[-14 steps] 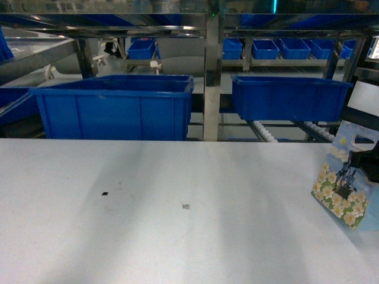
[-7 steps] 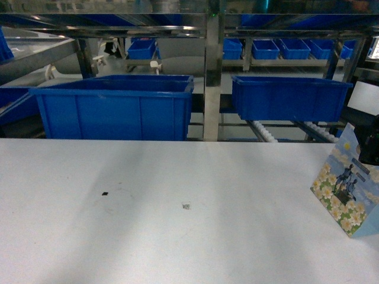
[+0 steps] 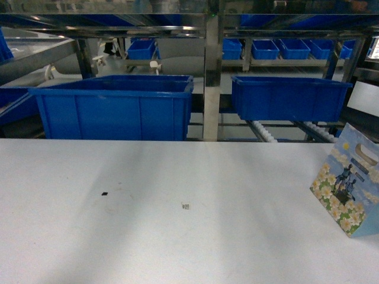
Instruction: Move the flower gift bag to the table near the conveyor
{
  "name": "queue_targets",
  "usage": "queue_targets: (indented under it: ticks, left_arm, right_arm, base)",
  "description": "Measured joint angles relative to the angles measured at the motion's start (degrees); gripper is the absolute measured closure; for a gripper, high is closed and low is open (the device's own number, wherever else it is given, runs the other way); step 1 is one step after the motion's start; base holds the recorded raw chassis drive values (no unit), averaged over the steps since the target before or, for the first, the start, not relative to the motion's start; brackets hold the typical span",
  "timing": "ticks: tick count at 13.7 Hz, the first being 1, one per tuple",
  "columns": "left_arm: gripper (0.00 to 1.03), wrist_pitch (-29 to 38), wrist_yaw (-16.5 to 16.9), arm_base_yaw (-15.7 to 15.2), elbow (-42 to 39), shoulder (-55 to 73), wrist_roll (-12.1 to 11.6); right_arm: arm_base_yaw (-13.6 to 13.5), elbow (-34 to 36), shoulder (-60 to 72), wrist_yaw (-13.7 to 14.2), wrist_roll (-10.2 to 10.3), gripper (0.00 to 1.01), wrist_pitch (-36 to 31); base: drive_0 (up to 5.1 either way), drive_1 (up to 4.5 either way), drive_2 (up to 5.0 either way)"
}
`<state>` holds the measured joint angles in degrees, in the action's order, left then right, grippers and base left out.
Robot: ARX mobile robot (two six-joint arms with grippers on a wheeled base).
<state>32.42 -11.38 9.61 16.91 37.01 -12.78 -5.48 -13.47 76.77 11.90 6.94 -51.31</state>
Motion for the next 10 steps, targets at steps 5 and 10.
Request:
queue_targets:
  ticks: [5,10]
  left_arm:
    - [1.01,0.0,0.0,0.0,0.0,0.0,0.0]
    - [1.01,-0.2,-0.1,0.2,-0.1,0.0,0.0]
  right_arm:
    - [-14.8,8.9,-29.5,11.4,6.4,0.03,25.4]
    - [-23.3,9.6,-39.0,18.8,10.0,0.03,35.4]
  base:
    - [0.0,0.00,0.0]
    - [0.0,0.00,0.0]
